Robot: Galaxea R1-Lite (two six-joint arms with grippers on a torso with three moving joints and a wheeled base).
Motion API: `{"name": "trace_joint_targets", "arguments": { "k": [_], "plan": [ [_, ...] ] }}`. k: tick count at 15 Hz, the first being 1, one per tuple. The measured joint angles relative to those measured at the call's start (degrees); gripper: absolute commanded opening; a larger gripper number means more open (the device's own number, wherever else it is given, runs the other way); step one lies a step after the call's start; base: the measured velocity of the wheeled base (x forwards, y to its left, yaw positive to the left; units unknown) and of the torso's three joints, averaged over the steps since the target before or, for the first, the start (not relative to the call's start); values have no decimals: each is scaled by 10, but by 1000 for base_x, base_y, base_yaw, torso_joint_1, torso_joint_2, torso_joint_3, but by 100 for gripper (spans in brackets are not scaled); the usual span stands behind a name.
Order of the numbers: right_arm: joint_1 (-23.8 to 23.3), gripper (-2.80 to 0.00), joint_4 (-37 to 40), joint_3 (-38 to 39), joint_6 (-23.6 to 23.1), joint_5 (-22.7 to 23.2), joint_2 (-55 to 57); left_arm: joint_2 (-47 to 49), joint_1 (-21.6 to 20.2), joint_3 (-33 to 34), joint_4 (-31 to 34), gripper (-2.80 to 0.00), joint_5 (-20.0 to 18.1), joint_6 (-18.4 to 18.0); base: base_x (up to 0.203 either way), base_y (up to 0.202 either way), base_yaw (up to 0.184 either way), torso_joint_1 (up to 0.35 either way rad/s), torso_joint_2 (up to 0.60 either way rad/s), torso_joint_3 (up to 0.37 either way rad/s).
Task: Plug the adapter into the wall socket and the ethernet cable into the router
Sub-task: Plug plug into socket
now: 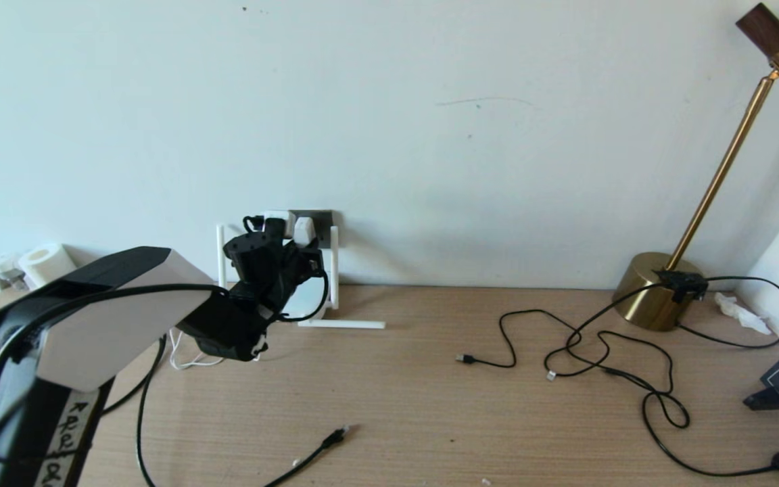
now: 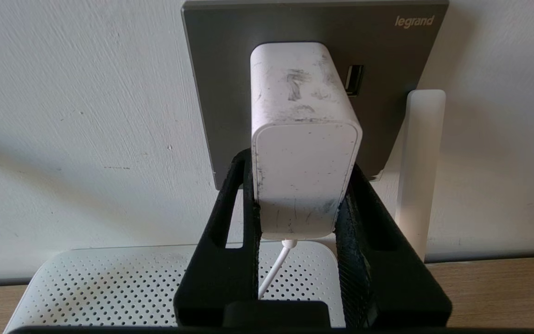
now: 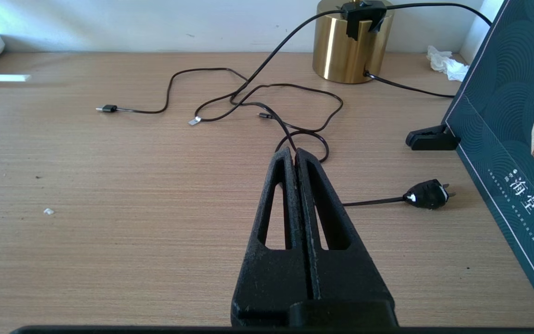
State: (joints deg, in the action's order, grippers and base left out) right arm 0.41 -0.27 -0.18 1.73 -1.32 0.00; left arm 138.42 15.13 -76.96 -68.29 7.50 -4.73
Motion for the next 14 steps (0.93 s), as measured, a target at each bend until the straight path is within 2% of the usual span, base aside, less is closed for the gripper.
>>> {"name": "trace_joint_targets", "arguments": {
  "k": [14],
  "plan": [
    [0,-280,0,0,0,0,0,2,-5,-3,6,-280,2,0,0,0,0,0,0,0]
  ]
}}
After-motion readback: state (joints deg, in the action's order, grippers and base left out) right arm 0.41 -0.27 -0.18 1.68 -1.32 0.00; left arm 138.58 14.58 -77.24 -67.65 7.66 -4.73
